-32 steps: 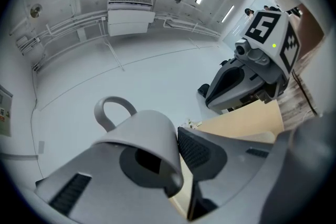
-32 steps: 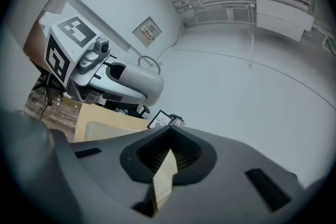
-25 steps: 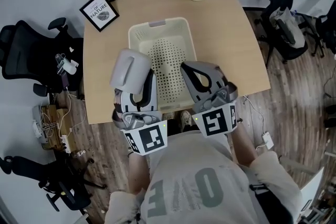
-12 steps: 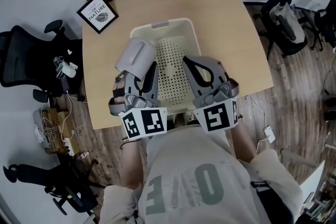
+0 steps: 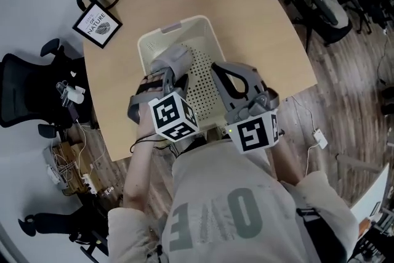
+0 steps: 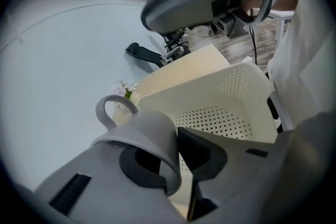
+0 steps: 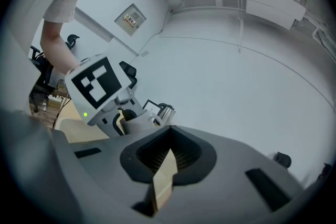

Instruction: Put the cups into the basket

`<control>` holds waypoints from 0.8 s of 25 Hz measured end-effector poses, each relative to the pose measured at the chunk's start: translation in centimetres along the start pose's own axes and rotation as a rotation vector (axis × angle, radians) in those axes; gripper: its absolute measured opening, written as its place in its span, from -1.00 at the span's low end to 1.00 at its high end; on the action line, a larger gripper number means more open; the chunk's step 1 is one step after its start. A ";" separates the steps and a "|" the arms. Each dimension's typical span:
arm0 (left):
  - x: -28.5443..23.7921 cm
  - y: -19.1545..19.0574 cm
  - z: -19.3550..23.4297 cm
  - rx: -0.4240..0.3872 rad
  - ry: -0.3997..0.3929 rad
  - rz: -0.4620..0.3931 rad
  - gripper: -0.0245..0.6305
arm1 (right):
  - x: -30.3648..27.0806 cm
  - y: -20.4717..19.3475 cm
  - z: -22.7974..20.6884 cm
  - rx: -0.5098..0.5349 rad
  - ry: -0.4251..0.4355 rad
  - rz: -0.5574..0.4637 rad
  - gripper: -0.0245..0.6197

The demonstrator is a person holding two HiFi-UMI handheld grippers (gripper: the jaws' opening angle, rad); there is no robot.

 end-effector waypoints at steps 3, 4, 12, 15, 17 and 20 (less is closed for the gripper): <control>-2.6 -1.0 -2.4 -0.096 -0.128 0.053 -0.69 | 0.7 -0.7 -0.3 -0.022 -0.029 0.021 -0.93; -3.2 -1.4 -2.9 -0.125 -0.154 0.067 -0.69 | 0.9 -0.9 -0.4 -0.029 -0.038 0.028 -0.93; -5.9 -3.2 -7.7 -0.323 -0.346 0.156 -0.69 | 3.6 -2.8 -1.0 -0.055 -0.110 0.092 -0.93; -6.4 -3.9 -9.1 -0.380 -0.385 0.177 -0.69 | 4.6 -3.3 -1.3 -0.060 -0.131 0.110 -0.93; -6.8 -4.1 -9.8 -0.421 -0.398 0.184 -0.69 | 5.1 -3.7 -1.3 -0.069 -0.144 0.121 -0.93; -7.2 -4.2 -10.6 -0.466 -0.415 0.192 -0.69 | 5.6 -3.9 -1.1 -0.078 -0.157 0.126 -0.93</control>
Point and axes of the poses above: the fingertips, and each gripper's own axes: x backward along the fingers, z to its left, y out of its top, the point moved 3 cm from there along x, backward along the fingers, and after that the axes turned 12 degrees about y, right-handed, at the moved point
